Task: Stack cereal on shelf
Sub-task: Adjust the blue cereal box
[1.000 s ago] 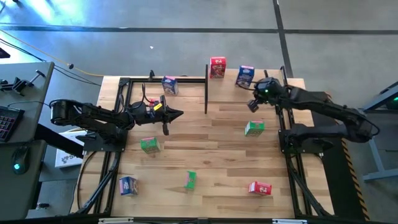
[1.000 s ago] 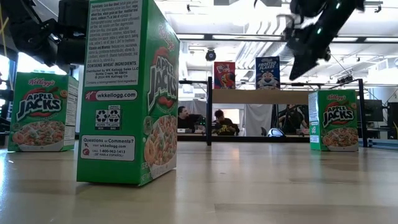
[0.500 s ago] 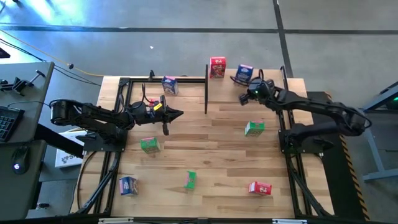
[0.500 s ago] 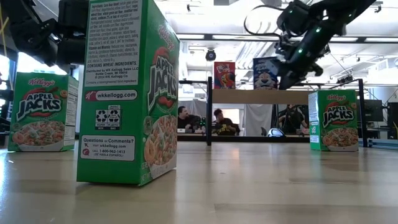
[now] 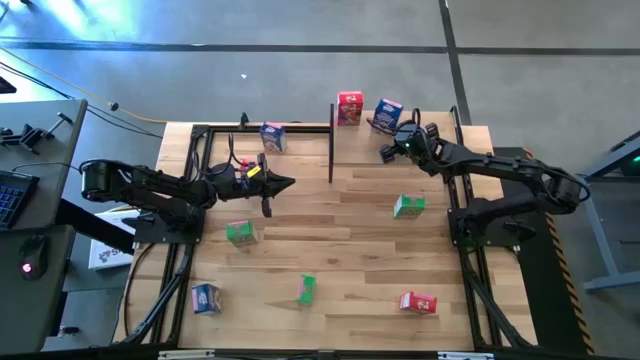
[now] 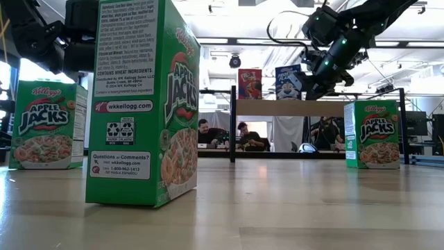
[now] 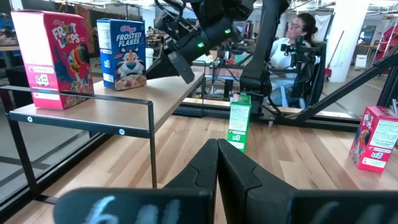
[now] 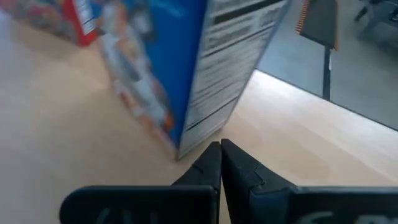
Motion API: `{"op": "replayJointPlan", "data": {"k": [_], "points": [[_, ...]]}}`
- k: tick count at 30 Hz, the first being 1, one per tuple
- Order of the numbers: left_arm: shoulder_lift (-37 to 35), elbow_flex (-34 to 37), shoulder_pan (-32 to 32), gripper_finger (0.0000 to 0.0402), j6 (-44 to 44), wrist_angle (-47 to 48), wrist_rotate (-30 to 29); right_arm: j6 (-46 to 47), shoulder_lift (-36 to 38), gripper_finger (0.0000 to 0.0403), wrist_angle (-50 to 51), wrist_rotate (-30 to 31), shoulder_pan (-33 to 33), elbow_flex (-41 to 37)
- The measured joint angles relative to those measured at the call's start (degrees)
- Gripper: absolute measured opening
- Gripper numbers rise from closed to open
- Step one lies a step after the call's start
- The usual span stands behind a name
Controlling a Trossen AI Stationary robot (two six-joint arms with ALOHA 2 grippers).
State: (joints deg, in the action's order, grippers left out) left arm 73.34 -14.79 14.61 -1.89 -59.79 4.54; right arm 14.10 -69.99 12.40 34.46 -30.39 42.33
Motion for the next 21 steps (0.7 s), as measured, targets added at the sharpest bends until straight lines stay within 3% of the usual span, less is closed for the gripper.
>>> {"op": "replayJointPlan", "data": {"k": [13, 21], "points": [[0.0, 0.0, 0.0, 0.0000, 0.0, 0.0, 0.0, -4.0, -0.2, 0.0000, -9.8, -0.8, -3.2, 0.0], [0.0, 0.0, 0.0, 0.0000, 0.0, 0.0, 0.0, -6.2, -0.2, 0.0000, -11.6, -7.6, -6.4, 0.0]]}}
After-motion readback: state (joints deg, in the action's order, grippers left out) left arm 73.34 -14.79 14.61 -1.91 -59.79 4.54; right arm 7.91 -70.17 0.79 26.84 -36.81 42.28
